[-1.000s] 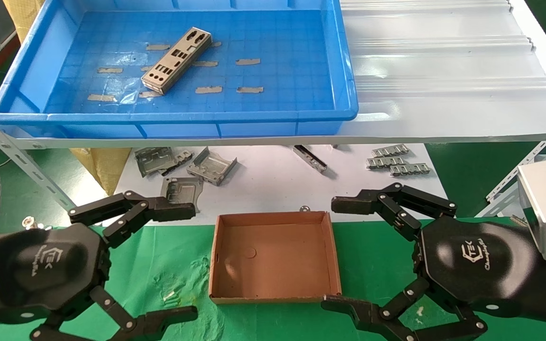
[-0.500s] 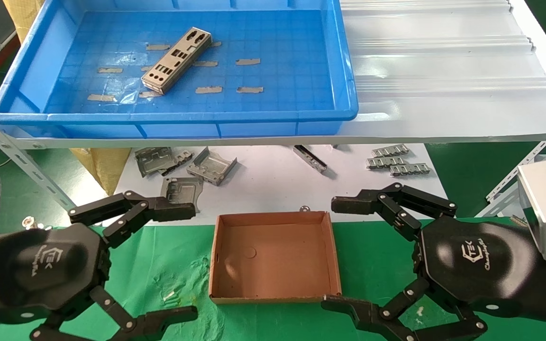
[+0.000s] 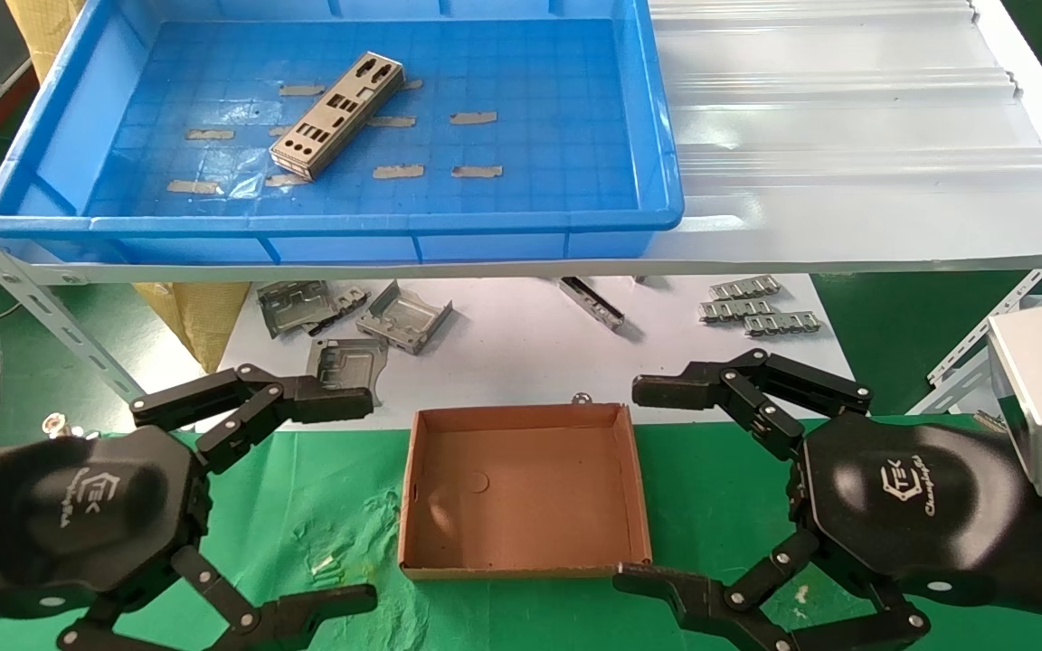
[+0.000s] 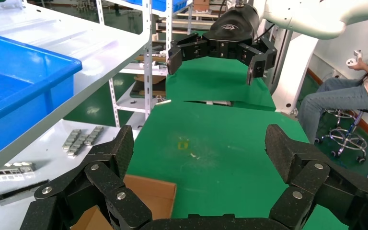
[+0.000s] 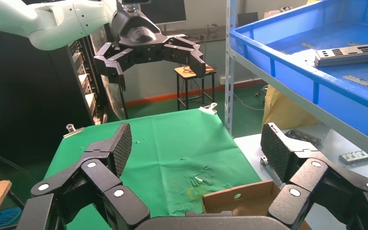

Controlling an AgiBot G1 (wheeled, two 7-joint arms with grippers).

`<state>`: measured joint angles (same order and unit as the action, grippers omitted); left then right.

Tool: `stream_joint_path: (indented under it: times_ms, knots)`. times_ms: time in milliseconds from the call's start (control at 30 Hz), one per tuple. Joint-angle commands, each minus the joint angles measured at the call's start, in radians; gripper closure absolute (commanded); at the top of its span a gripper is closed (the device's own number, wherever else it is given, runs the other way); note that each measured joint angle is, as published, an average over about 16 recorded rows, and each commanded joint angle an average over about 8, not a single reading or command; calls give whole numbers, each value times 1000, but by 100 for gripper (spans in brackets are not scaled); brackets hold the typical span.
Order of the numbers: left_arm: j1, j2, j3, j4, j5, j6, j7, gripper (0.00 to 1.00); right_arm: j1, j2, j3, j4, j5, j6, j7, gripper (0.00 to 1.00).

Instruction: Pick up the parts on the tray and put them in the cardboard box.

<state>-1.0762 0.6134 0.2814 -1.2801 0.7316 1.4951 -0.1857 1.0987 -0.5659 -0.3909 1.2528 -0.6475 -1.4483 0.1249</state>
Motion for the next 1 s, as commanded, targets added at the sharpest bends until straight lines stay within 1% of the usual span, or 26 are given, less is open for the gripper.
stream_joint_path:
  times_ms: [33,1000]
  knots:
    - [0,0,0,0,0,0,0,0,0,0,0,0,0,0,0,0]
    - [0,0,0,0,0,0,0,0,0,0,0,0,0,0,0,0]
